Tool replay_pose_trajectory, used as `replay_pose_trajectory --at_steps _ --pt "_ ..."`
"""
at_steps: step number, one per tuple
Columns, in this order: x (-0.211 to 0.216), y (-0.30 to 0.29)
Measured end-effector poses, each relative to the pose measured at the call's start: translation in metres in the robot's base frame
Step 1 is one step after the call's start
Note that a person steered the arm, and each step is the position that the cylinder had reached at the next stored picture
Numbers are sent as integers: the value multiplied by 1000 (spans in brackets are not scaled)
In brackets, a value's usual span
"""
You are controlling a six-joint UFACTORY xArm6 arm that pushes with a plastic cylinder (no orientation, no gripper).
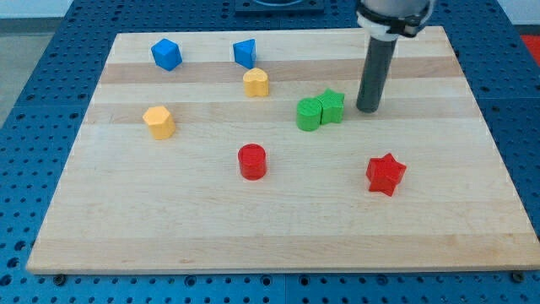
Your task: Place the arm to the top of green circle
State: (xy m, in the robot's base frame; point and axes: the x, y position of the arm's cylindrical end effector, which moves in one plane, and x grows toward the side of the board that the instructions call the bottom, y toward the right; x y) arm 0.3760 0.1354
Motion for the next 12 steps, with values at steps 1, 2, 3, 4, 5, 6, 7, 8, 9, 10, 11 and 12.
replay_pose_trajectory --at_steps 1,2,3,4,5,6,7,8,9,10,11,12 --pt "-23 1" --pt "-43 13" --pt "-56 4" --pt "-56 -19" --pt "-55 -38" --pt "-41 -44" --pt "-35 -51" --pt "-33 -51" --pt "-24 -53" --pt "-24 -53" --pt "-32 -53" --pt "-39 -58"
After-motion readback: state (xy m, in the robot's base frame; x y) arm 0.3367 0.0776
